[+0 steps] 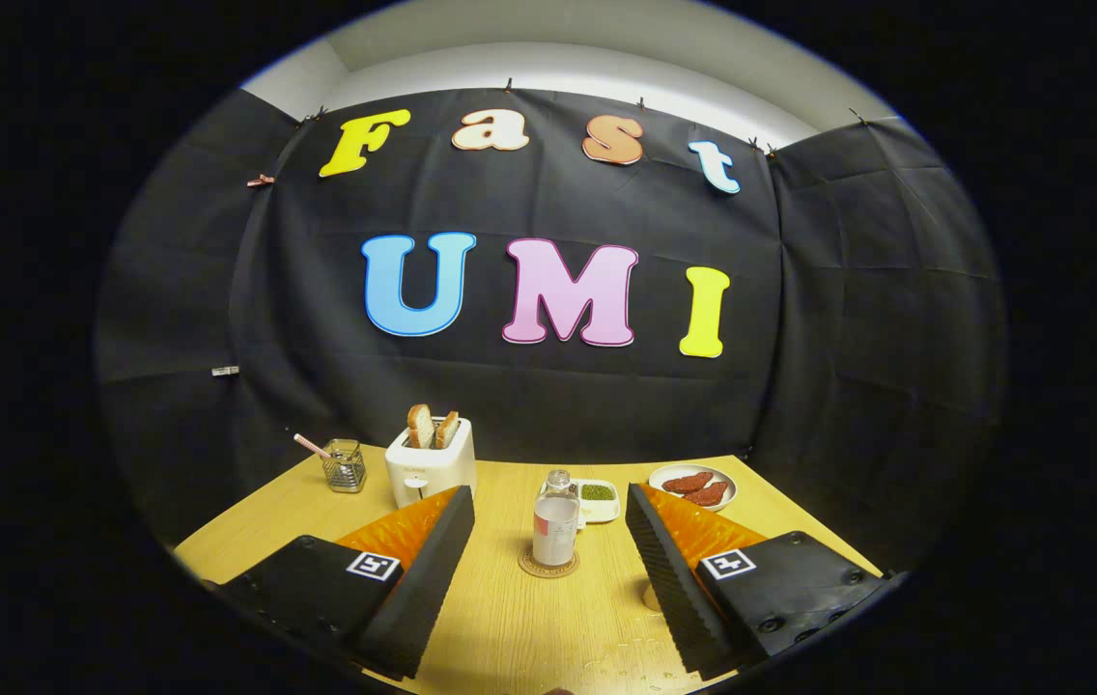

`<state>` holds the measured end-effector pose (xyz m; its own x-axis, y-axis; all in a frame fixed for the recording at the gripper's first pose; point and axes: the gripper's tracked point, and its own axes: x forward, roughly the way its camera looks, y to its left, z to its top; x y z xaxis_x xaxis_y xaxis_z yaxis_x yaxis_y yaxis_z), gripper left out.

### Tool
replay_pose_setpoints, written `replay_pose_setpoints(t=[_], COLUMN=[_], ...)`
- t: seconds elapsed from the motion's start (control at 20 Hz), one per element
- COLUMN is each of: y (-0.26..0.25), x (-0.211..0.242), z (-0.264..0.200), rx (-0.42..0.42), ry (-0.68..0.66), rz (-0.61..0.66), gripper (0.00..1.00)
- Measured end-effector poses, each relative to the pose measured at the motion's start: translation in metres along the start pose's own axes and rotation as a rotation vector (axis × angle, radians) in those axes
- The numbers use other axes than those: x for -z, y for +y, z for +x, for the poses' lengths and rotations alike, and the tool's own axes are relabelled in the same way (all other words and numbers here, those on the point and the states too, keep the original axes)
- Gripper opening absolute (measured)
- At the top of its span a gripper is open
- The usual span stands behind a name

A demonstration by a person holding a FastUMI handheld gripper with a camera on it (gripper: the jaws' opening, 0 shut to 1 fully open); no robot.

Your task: Take the bottle from table, then pour the juice into the cup, finally place the bottle on the coaster

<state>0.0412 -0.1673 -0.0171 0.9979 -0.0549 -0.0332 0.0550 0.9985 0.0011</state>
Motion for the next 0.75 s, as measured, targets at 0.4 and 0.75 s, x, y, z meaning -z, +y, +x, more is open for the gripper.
replay_pose_setpoints(t=[0.4, 0.75], y=[0.023, 0.048], x=[-0.01, -0.027], z=[-0.039, -0.037], rx=[-0.042, -0.101], ry=[-0.013, -0.036], rz=[-0.052, -0.019], gripper=[0.97, 0.97])
